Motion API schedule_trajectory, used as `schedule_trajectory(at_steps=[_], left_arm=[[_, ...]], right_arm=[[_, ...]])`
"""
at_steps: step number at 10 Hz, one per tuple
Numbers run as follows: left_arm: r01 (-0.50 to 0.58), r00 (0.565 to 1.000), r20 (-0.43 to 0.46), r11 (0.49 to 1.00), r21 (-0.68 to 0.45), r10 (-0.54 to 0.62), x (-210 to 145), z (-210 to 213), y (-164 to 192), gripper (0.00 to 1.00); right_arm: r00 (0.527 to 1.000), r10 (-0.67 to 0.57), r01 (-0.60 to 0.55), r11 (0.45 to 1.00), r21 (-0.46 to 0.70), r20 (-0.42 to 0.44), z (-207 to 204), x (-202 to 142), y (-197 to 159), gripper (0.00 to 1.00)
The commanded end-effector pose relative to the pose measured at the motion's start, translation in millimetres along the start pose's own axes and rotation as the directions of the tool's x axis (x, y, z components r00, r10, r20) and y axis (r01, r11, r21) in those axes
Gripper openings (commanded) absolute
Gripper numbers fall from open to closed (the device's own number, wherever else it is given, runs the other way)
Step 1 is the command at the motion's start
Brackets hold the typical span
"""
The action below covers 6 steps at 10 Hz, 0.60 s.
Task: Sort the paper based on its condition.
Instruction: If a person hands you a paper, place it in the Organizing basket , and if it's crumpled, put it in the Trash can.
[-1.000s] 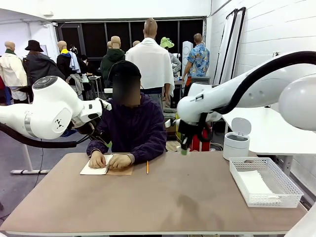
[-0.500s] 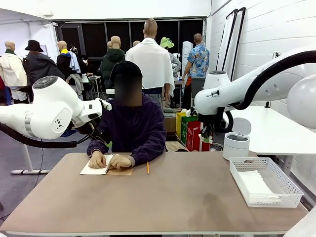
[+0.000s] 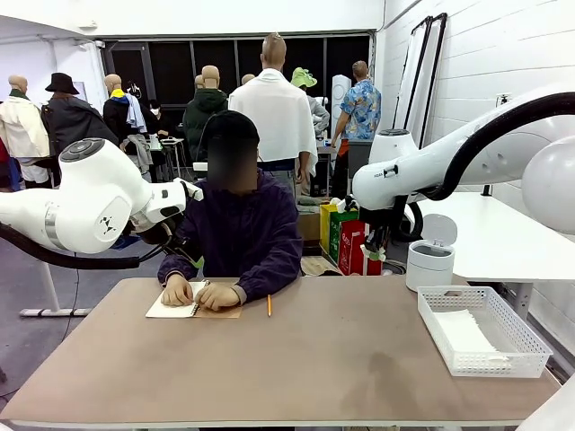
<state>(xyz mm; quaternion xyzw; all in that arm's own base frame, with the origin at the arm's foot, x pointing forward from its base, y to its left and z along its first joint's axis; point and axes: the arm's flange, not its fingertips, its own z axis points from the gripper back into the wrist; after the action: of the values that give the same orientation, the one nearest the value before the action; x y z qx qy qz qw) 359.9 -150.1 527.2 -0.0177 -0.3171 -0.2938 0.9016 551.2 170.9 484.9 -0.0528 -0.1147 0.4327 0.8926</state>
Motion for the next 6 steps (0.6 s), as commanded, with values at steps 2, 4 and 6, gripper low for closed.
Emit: schedule_trajectory(at_steps=[2, 4, 6], left_arm=[[-0.005, 1.0, -0.004, 1.0, -0.006, 0.005, -1, 0, 1, 1.0], [-0.005, 1.0, -0.004, 1.0, -0.006, 0.005, -1, 0, 1, 1.0], [-0.005, 1.0, -0.004, 1.0, -0.006, 0.005, -1, 0, 1, 1.0]], right_arm=[[0.999, -0.043, 0.043, 0.997, -0.059, 0.004, -1, -1, -16, 0.0], [0.994, -0.105, 0.107, 0.988, -0.11, 0.022, 6, -4, -51, 0.0], [0.99, -0.139, 0.143, 0.973, -0.181, 0.036, 5, -9, -83, 0.0]])
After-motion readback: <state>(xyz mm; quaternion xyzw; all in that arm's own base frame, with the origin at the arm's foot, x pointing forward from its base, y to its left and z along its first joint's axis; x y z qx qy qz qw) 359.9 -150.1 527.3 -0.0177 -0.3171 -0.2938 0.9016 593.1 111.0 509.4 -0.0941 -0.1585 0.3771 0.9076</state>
